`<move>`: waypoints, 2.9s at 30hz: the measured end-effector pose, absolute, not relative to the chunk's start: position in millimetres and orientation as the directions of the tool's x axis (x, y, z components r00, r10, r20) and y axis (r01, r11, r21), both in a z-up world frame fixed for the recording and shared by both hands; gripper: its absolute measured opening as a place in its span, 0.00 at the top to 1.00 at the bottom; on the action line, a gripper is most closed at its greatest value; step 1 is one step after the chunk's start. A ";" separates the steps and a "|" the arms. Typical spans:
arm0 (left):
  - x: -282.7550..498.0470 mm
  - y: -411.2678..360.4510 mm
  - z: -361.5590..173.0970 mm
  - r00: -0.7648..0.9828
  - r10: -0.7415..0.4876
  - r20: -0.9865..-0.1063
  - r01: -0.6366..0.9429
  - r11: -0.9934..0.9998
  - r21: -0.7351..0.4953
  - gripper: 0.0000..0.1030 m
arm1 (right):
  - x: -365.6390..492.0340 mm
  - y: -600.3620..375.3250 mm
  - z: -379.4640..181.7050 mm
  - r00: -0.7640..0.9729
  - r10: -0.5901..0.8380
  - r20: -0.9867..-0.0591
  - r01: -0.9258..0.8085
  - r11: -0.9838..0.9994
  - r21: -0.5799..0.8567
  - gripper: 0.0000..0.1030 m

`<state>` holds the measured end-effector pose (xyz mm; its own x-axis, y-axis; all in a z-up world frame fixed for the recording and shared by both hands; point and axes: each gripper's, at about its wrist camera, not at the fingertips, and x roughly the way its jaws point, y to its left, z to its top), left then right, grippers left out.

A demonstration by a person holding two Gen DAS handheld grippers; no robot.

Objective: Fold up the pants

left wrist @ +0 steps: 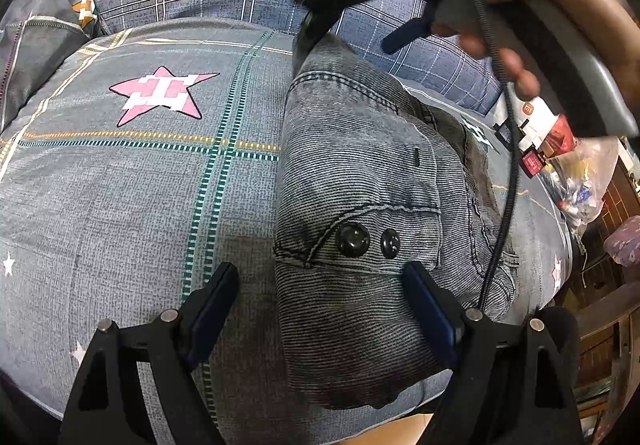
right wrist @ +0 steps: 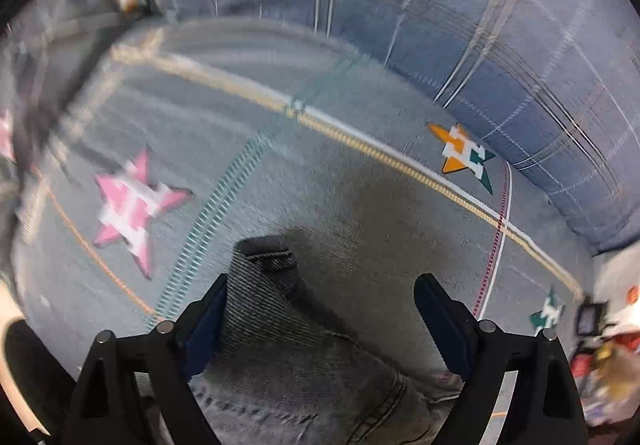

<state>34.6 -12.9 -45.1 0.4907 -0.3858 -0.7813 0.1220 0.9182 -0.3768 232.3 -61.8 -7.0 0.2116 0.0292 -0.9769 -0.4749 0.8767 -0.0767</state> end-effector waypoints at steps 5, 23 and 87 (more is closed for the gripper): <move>34.7 -15.9 -44.7 0.496 -0.384 -0.779 0.115 0.918 -0.379 0.18 | 222.6 -97.8 24.9 0.242 0.295 -0.924 -0.378 0.906 0.191 0.11; 51.9 -7.7 -6.7 0.551 -0.306 -0.776 0.040 0.939 -0.342 0.18 | 149.1 -244.3 -28.4 0.260 0.670 -0.695 -0.093 0.734 0.673 0.11; 87.1 -9.7 -22.2 0.404 -0.496 -0.769 0.119 0.862 -0.493 0.18 | 88.6 -335.7 -65.0 0.272 0.739 -0.617 0.020 0.636 0.771 0.10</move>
<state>87.1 -9.7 -22.1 0.4035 -0.4961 -0.7688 0.1192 0.8616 -0.4935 88.6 -335.7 -65.0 0.2716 0.7390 -0.6165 0.0204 0.6361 0.7714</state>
